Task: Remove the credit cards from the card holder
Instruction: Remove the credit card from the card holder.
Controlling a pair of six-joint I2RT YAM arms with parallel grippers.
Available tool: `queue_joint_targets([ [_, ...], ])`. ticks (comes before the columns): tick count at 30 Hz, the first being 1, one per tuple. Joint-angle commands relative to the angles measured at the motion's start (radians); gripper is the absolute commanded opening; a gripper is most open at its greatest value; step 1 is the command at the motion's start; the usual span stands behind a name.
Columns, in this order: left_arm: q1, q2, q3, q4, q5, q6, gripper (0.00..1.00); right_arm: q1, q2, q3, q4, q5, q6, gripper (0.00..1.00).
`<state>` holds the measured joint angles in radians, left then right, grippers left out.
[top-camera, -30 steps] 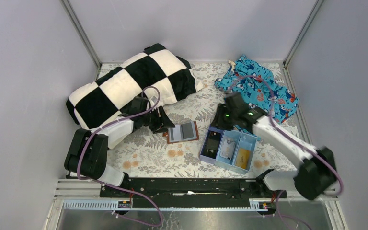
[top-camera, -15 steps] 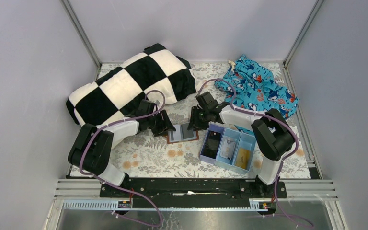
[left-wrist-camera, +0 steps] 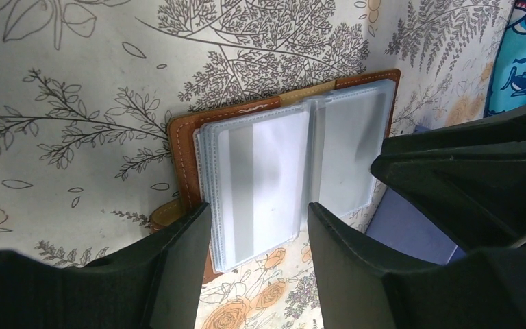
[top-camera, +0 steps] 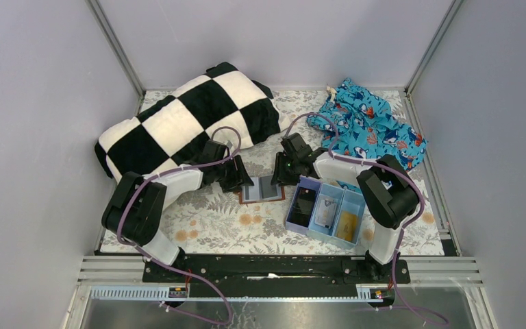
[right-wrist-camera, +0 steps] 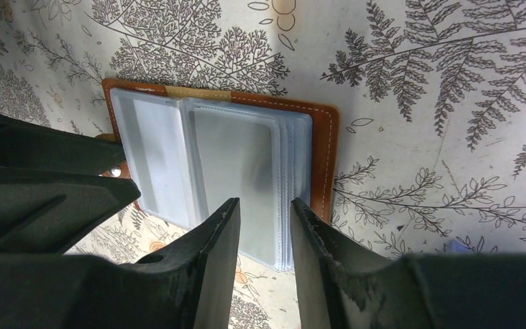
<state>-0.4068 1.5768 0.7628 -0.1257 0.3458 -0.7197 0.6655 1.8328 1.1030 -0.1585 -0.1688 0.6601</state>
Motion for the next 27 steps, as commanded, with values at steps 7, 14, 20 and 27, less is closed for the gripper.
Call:
queue_joint_targets([
  [7,-0.01,0.017,0.036,0.039,0.08,0.031,0.58,-0.002,0.035,-0.007,0.034,0.019,0.012,0.39],
  [14,-0.012,-0.022,0.004,0.163,0.176,-0.014,0.58,-0.003,0.051,-0.009,0.047,-0.004,0.022,0.38],
  [20,-0.012,-0.011,-0.008,0.24,0.227,-0.067,0.58,-0.002,0.056,-0.021,0.068,-0.022,0.04,0.38],
  [27,-0.012,-0.029,-0.022,0.311,0.275,-0.128,0.58,-0.002,0.053,-0.023,0.068,-0.021,0.041,0.38],
])
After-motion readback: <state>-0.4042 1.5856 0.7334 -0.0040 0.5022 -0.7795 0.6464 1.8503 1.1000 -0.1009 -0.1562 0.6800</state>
